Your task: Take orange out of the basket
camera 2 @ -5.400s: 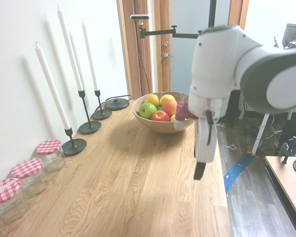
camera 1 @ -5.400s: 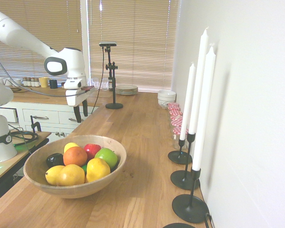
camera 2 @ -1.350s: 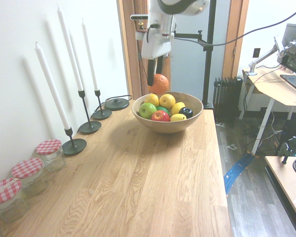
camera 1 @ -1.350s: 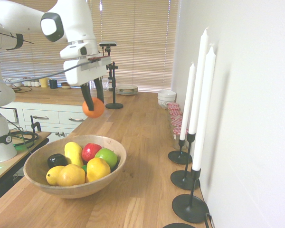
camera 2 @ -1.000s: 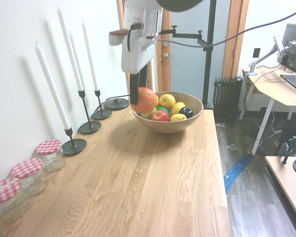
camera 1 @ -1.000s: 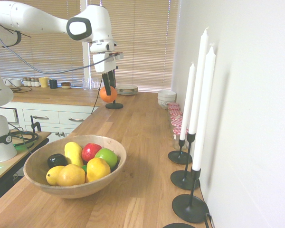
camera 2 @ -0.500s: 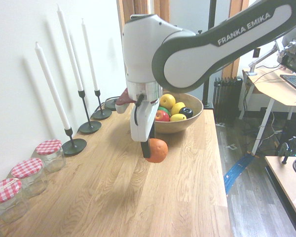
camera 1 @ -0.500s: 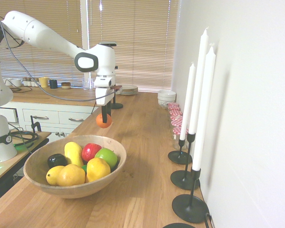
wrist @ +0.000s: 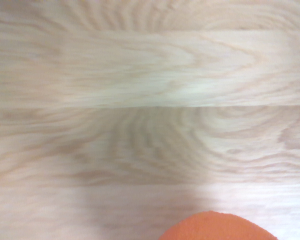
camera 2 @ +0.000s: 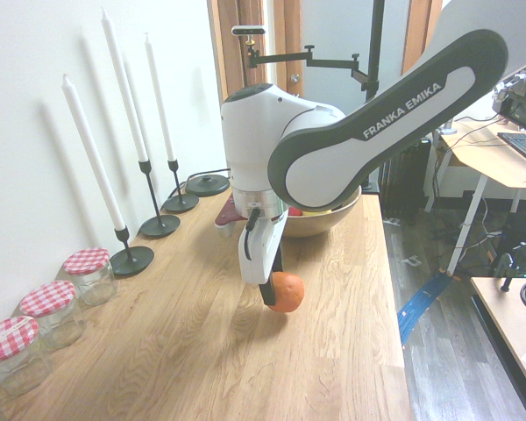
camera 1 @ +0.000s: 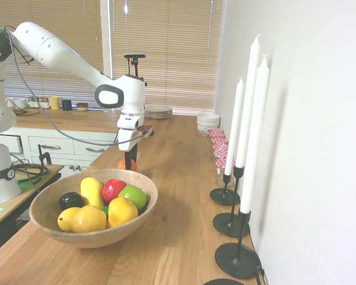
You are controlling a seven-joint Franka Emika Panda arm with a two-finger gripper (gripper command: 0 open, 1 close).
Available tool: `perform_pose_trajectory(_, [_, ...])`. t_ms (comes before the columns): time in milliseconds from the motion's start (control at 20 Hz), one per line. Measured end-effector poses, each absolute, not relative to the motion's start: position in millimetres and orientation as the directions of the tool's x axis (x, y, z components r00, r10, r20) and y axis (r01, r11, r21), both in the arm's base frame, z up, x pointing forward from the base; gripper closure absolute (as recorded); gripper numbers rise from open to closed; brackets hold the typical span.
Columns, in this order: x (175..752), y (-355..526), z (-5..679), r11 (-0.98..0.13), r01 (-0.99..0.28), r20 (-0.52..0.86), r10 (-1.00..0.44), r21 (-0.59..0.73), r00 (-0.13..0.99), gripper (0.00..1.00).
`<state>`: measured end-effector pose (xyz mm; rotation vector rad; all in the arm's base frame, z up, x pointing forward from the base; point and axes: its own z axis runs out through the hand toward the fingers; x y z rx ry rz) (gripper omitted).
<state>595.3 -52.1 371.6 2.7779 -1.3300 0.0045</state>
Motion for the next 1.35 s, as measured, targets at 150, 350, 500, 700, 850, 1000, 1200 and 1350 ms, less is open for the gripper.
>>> perform_pose_trajectory(150, [598.5, -60.1, 366.5, -0.616, -0.786, 0.035, -0.786, 0.05, 0.617, 1.0])
perform_pose_trajectory(350, [598.5, -62.3, 366.4, -0.613, -0.789, 0.036, -0.788, 0.051, 0.615, 0.0])
perform_pose_trajectory(500, [598.4, -65.0, 366.4, -0.61, -0.791, 0.037, -0.79, 0.051, 0.612, 0.0])
perform_pose_trajectory(700, [598.2, -68.0, 366.5, -0.607, -0.793, 0.037, -0.793, 0.051, 0.609, 0.0])
perform_pose_trajectory(850, [598.0, -69.9, 366.3, -0.605, -0.795, 0.037, -0.794, 0.052, 0.607, 0.0])
perform_pose_trajectory(1000, [597.8, -73.0, 362.6, -0.601, -0.797, 0.033, -0.797, 0.057, 0.603, 0.0])
perform_pose_trajectory(1200, [598.1, -74.2, 357.0, -0.6, -0.798, 0.029, -0.798, 0.063, 0.602, 0.0])
perform_pose_trajectory(1350, [599.0, -74.3, 357.7, -0.6, -0.798, 0.034, -0.797, 0.057, 0.603, 0.0])
